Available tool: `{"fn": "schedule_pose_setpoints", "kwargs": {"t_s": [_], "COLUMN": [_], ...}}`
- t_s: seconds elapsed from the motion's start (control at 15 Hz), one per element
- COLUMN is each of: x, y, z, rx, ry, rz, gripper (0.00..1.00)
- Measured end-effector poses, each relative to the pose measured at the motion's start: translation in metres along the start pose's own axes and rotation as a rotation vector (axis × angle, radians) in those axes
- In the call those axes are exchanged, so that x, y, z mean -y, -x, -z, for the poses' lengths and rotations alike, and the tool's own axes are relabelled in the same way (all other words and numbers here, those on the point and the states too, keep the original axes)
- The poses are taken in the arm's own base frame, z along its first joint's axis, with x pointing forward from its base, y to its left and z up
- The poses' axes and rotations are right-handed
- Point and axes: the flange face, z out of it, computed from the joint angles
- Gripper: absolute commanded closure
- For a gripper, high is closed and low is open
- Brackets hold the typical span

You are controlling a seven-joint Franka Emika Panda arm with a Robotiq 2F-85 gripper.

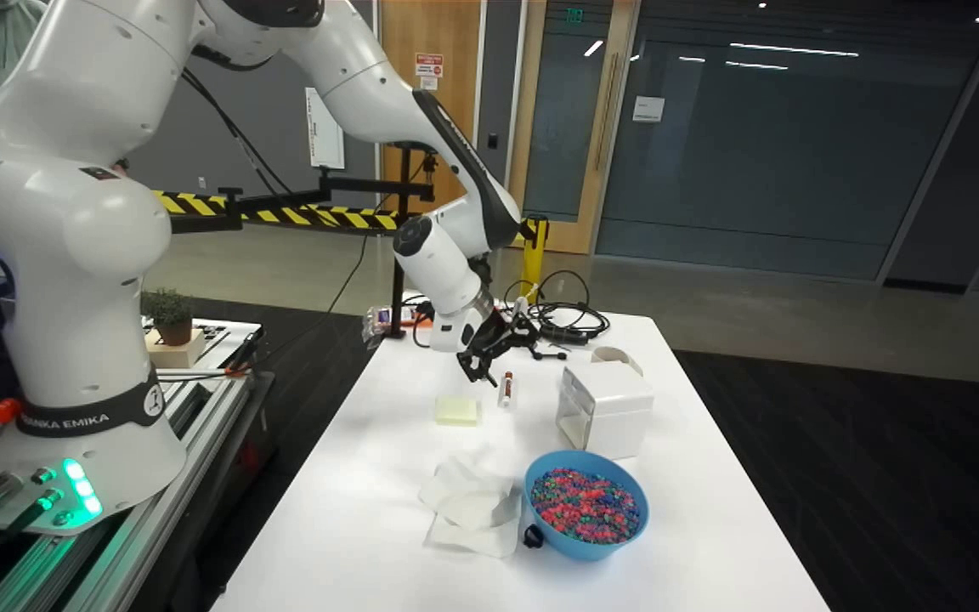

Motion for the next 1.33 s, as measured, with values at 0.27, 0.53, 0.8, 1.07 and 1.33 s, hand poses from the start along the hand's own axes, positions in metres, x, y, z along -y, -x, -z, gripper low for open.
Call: {"fn": "schedule_pose_setpoints", "kwargs": {"t_s": [0.27, 0.53, 0.8, 1.07, 1.33], "x": [0.003, 0.012, 0.009, 0.002, 0.001], "y": [-0.011, -0.032, -0.049, -0.058, -0.061], "z": [0.008, 0.015, 0.020, 0.023, 0.023], "rx": [-0.043, -0.089, -0.121, -0.138, -0.142], "ry": [-0.002, -0.017, -0.012, 0.000, 0.002], "rz": [0.033, 0.015, 0.001, -0.007, -0.011], "gripper": [0.00, 0.00, 0.00, 0.00, 0.00]}}
